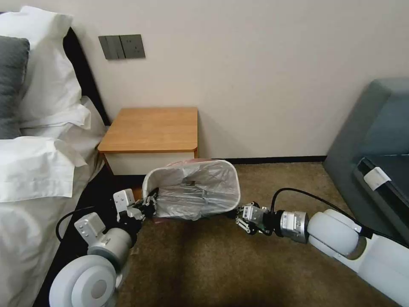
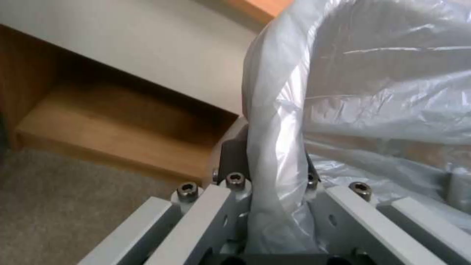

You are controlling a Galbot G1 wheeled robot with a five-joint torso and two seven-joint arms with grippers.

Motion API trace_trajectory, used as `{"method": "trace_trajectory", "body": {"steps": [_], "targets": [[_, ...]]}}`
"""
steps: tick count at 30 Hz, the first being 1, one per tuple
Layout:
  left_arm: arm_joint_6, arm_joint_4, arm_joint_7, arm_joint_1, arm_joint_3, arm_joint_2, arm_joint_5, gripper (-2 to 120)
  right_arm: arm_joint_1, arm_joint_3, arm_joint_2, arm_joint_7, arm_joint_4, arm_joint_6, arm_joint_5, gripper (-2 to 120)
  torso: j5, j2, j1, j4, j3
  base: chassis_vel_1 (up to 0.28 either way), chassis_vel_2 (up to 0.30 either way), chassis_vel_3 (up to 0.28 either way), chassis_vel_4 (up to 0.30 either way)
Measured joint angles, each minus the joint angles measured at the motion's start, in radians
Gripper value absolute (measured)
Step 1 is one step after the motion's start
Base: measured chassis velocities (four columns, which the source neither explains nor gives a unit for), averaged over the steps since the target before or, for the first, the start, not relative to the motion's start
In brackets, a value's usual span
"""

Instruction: Pick up the garbage bag from the table and place it over the trash can.

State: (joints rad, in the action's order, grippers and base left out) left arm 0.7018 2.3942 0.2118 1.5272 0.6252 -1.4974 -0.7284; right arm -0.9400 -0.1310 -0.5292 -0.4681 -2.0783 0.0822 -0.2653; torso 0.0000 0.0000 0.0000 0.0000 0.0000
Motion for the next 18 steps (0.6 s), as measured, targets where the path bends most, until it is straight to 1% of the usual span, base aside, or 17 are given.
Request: {"method": "trace_trajectory", "body": {"steps": [2, 3, 4, 6, 7, 11, 12, 14, 15, 16, 17, 18], "targets": [[0.0, -0.018, 0.002, -0.013, 0.002, 0.003, 0.009, 3, -0.008, 0.002, 0.022, -0.023, -0.027, -0.006, -0.007, 30, 0.0, 0.0, 0.0, 0.0, 0.0, 0.0, 0.0, 0.0, 0.0], [0.0, -0.025, 0.002, -0.019, 0.003, 0.004, 0.01, 3, -0.012, 0.002, 0.035, -0.034, -0.04, -0.012, -0.009, 34, -0.0001, 0.0, 0.0, 0.0, 0.0, 0.0, 0.0, 0.0, 0.0], [0.0, -0.025, 0.002, -0.019, 0.003, 0.004, 0.01, 3, -0.012, 0.002, 0.035, -0.034, -0.04, -0.012, -0.009, 34, -0.0001, 0.0, 0.0, 0.0, 0.0, 0.0, 0.0, 0.0, 0.0], [0.001, -0.043, 0.005, -0.036, 0.009, 0.006, 0.013, 3, -0.021, 0.002, 0.055, -0.054, -0.063, -0.026, -0.01, 45, -0.0001, 0.0, 0.0, -0.0001, 0.0, 0.0, 0.0, 0.0, 0.0], [0.001, -0.043, 0.005, -0.036, 0.009, 0.006, 0.013, 3, -0.021, 0.002, 0.055, -0.054, -0.063, -0.026, -0.01, 45, -0.0001, 0.0, 0.0, -0.0001, 0.0, 0.0, 0.0, 0.0, 0.0], [0.001, -0.078, 0.007, -0.056, 0.015, 0.015, 0.03, 3, -0.028, 0.004, 0.073, -0.071, -0.09, -0.048, -0.005, 64, -0.0001, 0.0, 0.0, -0.0001, 0.0, 0.0, 0.0, 0.0, 0.0], [0.001, -0.078, 0.007, -0.056, 0.015, 0.015, 0.03, 3, -0.028, 0.004, 0.073, -0.071, -0.09, -0.048, -0.005, 64, -0.0001, 0.0, 0.0, -0.0001, 0.0, 0.0, 0.0, 0.0, 0.0], [0.0, -0.097, 0.007, -0.063, 0.015, 0.018, 0.054, 3, -0.031, 0.005, 0.075, -0.081, -0.107, -0.069, -0.008, 76, -0.0001, 0.0, 0.0, 0.0, 0.0, 0.0, 0.0, 0.0, 0.0], [0.0, -0.097, 0.007, -0.063, 0.015, 0.018, 0.054, 3, -0.031, 0.005, 0.075, -0.081, -0.107, -0.069, -0.008, 76, -0.0001, 0.0, 0.0, 0.0, 0.0, 0.0, 0.0, 0.0, 0.0], [-0.001, -0.105, 0.007, -0.065, 0.013, 0.019, 0.071, 3, -0.031, 0.006, 0.075, -0.092, -0.119, -0.087, -0.024, 80, -0.0001, 0.0, 0.0, 0.0, 0.0, 0.0, 0.0, 0.0, 0.0], [-0.001, -0.105, 0.007, -0.065, 0.013, 0.019, 0.071, 3, -0.031, 0.006, 0.075, -0.092, -0.119, -0.087, -0.024, 80, -0.0001, 0.0, 0.0, 0.0, 0.0, 0.0, 0.0, 0.0, 0.0], [-0.003, -0.11, 0.006, -0.065, 0.008, 0.02, 0.093, 3, -0.031, 0.009, 0.073, -0.103, -0.132, -0.104, -0.046, 85, -0.0001, 0.0, 0.0, -0.0001, 0.0, 0.0, 0.0, 0.0, 0.0]]}}
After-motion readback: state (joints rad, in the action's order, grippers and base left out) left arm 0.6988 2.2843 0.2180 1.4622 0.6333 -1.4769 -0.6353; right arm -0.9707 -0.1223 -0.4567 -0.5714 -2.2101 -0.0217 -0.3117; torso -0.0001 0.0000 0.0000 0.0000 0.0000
